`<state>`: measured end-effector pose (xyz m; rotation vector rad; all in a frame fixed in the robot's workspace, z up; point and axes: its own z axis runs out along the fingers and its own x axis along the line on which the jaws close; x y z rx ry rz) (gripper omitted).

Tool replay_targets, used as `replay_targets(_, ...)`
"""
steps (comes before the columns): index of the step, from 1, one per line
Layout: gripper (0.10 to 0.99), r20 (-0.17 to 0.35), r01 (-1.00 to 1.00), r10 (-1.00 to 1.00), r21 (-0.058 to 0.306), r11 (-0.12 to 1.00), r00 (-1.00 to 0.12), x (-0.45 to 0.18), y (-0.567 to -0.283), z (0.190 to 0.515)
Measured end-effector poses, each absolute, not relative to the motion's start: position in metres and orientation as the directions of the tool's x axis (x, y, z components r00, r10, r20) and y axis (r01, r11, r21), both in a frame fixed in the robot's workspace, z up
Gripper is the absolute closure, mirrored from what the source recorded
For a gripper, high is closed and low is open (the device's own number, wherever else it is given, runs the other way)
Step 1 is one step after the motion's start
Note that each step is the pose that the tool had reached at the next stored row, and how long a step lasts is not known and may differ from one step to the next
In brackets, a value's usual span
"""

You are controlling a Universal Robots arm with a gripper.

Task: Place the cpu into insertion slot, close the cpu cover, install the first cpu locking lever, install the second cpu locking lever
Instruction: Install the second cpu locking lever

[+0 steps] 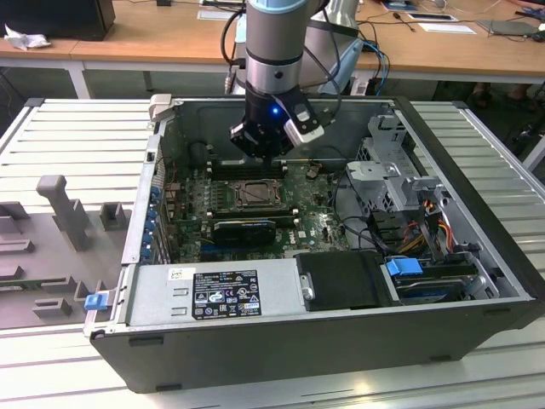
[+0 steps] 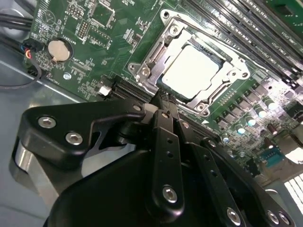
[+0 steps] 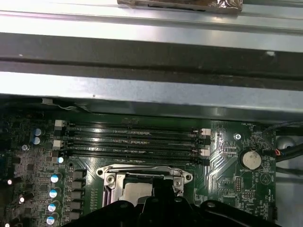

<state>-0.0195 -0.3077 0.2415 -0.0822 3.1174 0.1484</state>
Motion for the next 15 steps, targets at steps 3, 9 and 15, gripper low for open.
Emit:
replay_targets(3,0.98,-0.022,-0.054,-0.052,0.095,0.994,-0.998,-0.019,-0.308,0.246)
replay_targets(9,0.98,-0.022,-0.054,-0.052,0.094,0.994,-0.998,-0.019,-0.314,0.246)
replay_targets(15,0.98,-0.022,-0.053,-0.051,0.094,0.994,-0.998,-0.02,-0.32,0.247)
